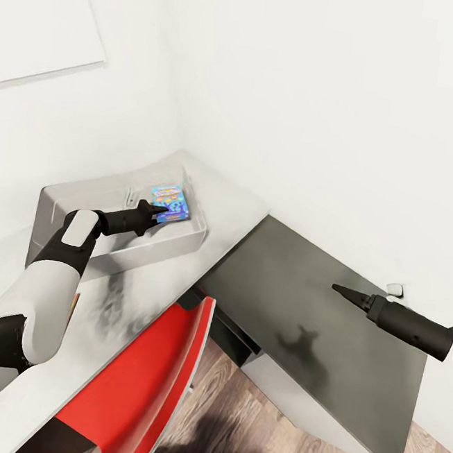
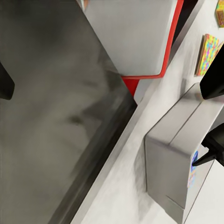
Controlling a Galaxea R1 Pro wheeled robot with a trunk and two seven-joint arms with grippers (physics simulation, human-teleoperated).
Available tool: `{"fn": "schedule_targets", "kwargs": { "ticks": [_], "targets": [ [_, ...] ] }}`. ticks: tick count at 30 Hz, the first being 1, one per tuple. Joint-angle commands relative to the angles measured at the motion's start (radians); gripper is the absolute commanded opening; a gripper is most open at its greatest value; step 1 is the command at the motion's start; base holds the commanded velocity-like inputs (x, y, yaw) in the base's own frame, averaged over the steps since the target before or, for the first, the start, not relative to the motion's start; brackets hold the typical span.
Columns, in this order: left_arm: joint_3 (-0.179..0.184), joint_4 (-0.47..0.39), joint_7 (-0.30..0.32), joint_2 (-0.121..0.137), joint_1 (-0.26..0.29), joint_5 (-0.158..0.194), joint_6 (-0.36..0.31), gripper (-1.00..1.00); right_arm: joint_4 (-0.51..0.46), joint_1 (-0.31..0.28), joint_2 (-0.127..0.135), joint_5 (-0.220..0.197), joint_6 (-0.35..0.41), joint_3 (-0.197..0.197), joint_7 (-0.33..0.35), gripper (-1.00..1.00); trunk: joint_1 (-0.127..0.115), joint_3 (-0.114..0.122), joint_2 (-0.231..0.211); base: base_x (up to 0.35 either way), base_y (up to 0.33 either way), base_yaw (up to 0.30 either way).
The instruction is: Put all the toys in the child's room - the three board games (two on the bed and one on the table), the two jigsaw puzzles on the table, and the tennis ball on the table - inside the toy box on the table in the child's room.
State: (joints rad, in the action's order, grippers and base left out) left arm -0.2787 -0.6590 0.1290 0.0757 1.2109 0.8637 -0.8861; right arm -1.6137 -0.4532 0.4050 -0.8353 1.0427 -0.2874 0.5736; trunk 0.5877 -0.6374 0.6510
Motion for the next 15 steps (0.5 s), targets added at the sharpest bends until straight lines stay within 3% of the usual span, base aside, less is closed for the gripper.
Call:
{"fn": "schedule_targets", "kwargs": {
  "ticks": [1,15],
  "targets": [
    [-0.005,0.000,0.008,-0.001,0.001,-0.008,-0.005,-1.00,0.000,-0.001,0.000,0.006,0.004,-0.001,0.008,1.00,0.000,-0.001,0.001,0.000,0.000,0.000],
    [-0.008,-0.002,0.009,0.002,0.001,-0.008,-0.005,-1.00,0.000,-0.001,0.001,0.006,0.004,-0.004,0.008,1.00,0.000,-0.008,0.001,0.000,0.000,0.000]
  ]
}}
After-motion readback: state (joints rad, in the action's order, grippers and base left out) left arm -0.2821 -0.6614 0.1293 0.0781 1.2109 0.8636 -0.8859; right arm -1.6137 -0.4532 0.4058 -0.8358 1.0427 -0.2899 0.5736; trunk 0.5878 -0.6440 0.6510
